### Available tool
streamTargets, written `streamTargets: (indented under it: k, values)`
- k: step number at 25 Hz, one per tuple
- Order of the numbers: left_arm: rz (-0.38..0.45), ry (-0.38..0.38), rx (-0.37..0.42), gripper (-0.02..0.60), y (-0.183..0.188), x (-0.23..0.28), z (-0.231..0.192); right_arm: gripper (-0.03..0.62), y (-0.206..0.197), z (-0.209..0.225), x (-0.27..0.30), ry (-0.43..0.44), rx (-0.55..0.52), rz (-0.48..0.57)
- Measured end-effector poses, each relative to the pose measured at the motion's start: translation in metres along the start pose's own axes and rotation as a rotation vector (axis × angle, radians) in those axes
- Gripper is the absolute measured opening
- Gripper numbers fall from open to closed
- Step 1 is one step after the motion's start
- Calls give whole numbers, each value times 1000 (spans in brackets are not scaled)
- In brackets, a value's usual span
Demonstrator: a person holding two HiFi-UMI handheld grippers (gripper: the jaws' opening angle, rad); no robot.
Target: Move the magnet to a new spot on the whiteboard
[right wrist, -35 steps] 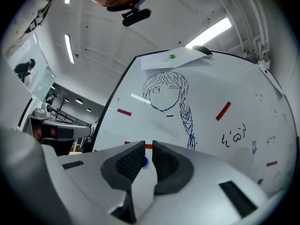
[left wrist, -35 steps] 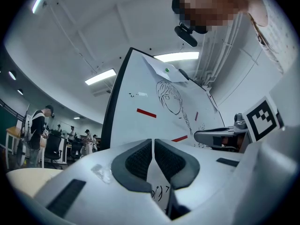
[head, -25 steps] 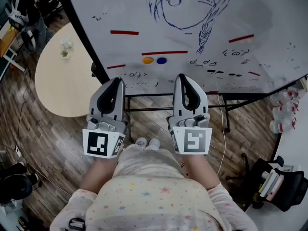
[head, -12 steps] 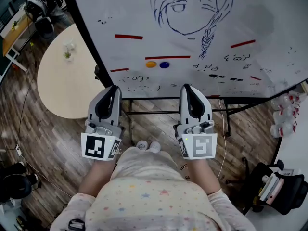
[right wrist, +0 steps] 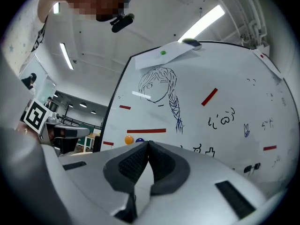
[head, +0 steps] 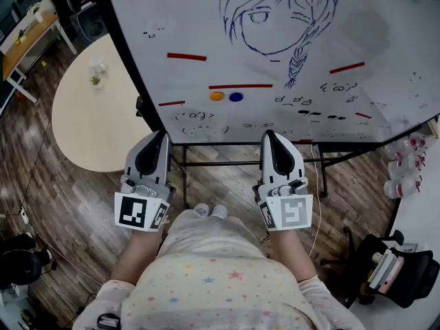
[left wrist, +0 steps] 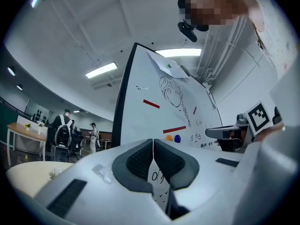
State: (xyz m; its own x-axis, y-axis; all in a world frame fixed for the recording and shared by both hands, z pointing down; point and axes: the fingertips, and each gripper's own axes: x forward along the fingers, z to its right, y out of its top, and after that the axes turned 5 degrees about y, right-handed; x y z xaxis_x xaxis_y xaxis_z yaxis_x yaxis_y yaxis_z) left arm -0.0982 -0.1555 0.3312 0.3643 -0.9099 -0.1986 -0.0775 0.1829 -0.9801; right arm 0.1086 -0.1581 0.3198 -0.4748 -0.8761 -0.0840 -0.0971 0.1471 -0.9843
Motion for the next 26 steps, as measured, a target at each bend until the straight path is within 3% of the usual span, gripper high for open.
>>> streamTargets:
  k: [17,26]
  values:
    - [-12,-23,-20,12,-6,5,6,0,-5,12,7,-28,12,-14]
    - [-26,-23,-8,12,-9,12,7,1,-6,13,13,3,15,5]
